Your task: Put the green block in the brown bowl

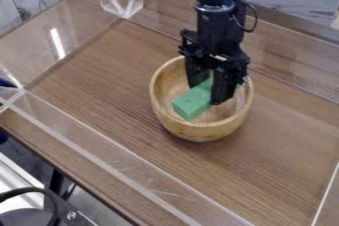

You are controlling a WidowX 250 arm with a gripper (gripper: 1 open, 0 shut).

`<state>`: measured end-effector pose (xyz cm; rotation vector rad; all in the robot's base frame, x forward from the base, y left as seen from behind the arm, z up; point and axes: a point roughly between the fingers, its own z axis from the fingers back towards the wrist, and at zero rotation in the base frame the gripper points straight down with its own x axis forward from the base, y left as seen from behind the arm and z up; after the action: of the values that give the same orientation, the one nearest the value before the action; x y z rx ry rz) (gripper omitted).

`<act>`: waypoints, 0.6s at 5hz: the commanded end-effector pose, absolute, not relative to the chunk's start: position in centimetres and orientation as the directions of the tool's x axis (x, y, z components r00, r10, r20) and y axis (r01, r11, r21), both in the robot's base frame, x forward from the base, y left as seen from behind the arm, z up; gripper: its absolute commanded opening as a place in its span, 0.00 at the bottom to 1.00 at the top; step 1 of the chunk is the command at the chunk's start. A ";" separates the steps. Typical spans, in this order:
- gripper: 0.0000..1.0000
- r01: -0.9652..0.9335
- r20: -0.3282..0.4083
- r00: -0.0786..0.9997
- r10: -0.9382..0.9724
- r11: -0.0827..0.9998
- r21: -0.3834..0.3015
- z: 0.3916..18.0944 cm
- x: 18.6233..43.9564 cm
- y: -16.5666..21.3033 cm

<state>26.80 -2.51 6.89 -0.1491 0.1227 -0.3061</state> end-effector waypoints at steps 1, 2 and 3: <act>0.00 0.303 -0.062 0.947 -0.315 0.940 -0.158 7.4 27.4 -2.6; 0.00 0.301 -0.065 0.947 -0.314 0.940 -0.163 6.9 27.4 -2.5; 0.00 0.297 -0.064 0.948 -0.311 0.940 -0.165 6.6 27.6 -2.4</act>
<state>26.87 -2.53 5.72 -0.1579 0.1306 -0.3134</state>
